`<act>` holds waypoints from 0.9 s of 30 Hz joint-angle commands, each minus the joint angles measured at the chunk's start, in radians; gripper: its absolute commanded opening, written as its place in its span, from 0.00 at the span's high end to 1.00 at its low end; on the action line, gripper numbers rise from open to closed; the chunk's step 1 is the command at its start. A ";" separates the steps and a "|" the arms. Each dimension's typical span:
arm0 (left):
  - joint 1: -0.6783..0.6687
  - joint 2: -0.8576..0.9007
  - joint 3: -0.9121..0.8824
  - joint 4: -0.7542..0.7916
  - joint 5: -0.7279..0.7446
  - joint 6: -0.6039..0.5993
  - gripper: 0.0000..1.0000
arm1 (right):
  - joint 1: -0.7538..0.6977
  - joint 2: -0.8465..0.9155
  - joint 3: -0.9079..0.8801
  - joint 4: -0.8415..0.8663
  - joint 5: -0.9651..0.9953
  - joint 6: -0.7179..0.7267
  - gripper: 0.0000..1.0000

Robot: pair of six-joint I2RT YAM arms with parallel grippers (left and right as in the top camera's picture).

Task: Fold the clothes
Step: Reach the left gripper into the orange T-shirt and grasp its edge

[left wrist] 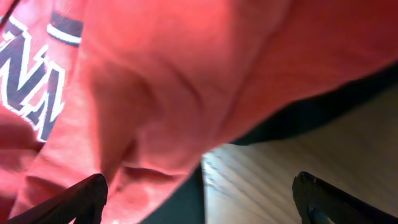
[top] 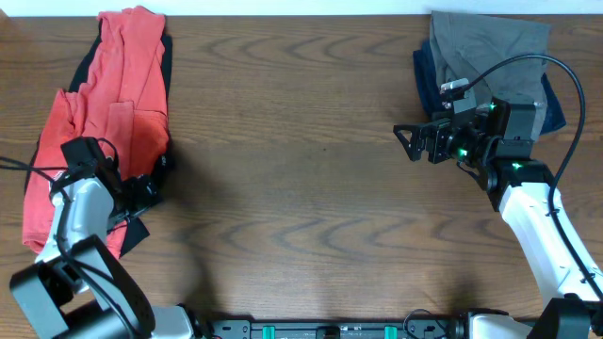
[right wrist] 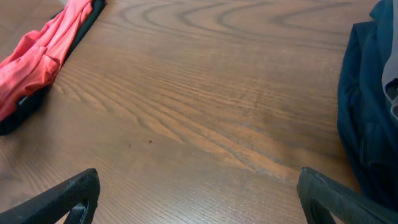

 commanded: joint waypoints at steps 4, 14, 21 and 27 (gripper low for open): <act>0.004 0.048 0.014 0.005 -0.084 0.017 0.12 | 0.016 0.000 0.019 0.005 -0.018 0.004 0.01; 0.005 0.090 0.013 0.018 -0.099 0.017 0.36 | 0.016 0.000 0.019 0.005 -0.018 0.006 0.01; 0.005 0.099 0.013 0.033 -0.140 0.016 0.63 | 0.016 0.000 0.019 0.002 -0.014 0.005 0.02; 0.004 0.099 0.013 0.054 -0.143 0.016 0.64 | 0.016 0.000 0.019 0.006 -0.010 0.005 0.01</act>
